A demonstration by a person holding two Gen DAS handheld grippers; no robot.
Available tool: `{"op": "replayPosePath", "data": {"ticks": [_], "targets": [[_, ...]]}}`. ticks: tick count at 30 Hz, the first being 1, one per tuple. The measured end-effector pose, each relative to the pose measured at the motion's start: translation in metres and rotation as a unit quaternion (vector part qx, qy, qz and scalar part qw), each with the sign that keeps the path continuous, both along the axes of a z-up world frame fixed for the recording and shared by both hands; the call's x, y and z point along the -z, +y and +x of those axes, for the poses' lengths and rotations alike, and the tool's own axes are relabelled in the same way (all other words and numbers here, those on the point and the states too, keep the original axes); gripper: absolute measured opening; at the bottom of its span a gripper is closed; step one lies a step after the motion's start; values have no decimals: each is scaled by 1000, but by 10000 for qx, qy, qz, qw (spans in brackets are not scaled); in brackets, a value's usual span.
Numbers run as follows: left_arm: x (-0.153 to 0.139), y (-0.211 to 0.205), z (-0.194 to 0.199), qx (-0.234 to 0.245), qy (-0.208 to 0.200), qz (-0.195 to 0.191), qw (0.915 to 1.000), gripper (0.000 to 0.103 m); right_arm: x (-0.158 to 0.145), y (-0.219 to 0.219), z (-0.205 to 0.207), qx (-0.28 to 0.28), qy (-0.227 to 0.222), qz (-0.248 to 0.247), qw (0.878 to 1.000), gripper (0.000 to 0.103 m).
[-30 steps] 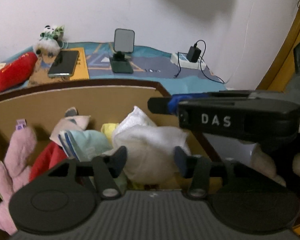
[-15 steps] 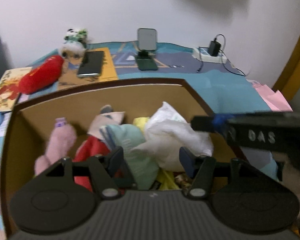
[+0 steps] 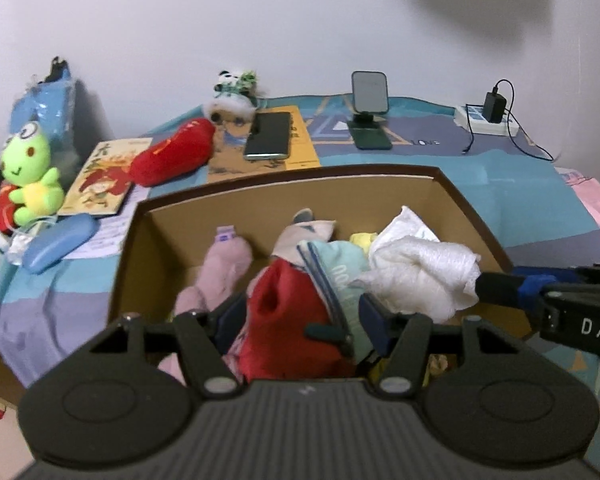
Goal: Organize soft objects
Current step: 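Lower the white cloth into the box and open the right gripper, then move the right gripper to the black sock and grasp it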
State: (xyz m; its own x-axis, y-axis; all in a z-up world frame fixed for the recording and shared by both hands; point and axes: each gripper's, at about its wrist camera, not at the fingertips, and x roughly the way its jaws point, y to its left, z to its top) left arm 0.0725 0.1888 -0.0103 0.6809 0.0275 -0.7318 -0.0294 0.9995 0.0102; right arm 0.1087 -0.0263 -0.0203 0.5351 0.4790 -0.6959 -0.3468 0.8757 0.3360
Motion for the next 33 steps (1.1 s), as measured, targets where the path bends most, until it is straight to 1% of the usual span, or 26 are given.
{"op": "replayPosePath", "data": {"ticks": [3,11,15,20,22,26,31,33], "targets": [[-4,0,-11,-114,-32,54,9999,62,0,-4,-6,1,77,30,10000,17],[-10,-4,-38,-432,-15,212,9988,65,-5,-10,-25,-123,2,120,9999,17],[-8,-8,-46,-536,15,255,9982,66,-6,-11,-35,-174,-54,20,9998,17],[0,-15,-55,-535,92,277,9981,67,-2,-15,-44,-194,-114,-94,9997,17],[5,-18,-58,-541,165,240,9981,68,2,-18,-46,-155,-38,-51,9999,17],[19,-18,-60,-492,406,-21,9980,68,13,-20,-50,-67,130,-85,9999,17],[36,-22,-59,-422,703,-140,9965,68,25,-22,-55,-31,412,-57,9991,17],[43,-22,-57,-364,825,-154,9958,68,28,-20,-58,-48,448,-149,9989,17]]}}
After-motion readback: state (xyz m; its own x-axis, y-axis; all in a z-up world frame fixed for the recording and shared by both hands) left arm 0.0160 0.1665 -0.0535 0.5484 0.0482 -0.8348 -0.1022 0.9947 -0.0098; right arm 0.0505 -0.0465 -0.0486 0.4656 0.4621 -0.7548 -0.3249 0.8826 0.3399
